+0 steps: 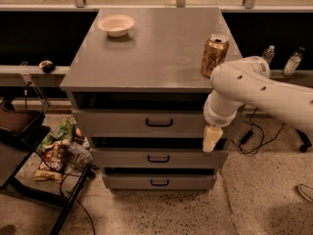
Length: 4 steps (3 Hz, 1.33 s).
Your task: Open top drawer
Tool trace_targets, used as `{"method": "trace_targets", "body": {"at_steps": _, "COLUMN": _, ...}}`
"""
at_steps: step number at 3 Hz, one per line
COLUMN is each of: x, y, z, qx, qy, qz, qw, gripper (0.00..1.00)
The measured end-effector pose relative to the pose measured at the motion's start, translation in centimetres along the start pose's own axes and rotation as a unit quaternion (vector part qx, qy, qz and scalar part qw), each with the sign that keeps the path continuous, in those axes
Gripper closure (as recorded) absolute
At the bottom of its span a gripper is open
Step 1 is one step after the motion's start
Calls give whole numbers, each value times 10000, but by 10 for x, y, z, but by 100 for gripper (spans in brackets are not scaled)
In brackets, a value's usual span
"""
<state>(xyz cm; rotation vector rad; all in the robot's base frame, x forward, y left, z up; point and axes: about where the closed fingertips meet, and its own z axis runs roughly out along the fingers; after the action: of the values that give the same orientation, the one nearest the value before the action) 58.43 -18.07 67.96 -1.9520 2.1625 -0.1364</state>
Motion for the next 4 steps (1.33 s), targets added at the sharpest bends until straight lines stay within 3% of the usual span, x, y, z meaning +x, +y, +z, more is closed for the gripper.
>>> {"method": "trace_targets", "body": {"at_steps": 1, "x": 29, "y": 39, "z": -14, "qx": -328, "qy": 410, "qz": 300, "qw": 9982, "gripper": 50}}
{"method": "trace_targets", "body": {"at_steps": 2, "x": 28, "y": 37, "z": -20, "qx": -328, "qy": 410, "qz": 300, "qw": 9982, "gripper": 73}}
{"method": "trace_targets", "body": {"at_steps": 3, "x": 27, "y": 36, "z": -27, "qx": -328, "qy": 410, "qz": 300, "qw": 9982, "gripper": 70}}
{"method": "trace_targets", "body": {"at_steps": 4, "x": 26, "y": 35, "z": -31, "qx": -328, "qy": 411, "qz": 300, "qw": 9982, "gripper": 46}}
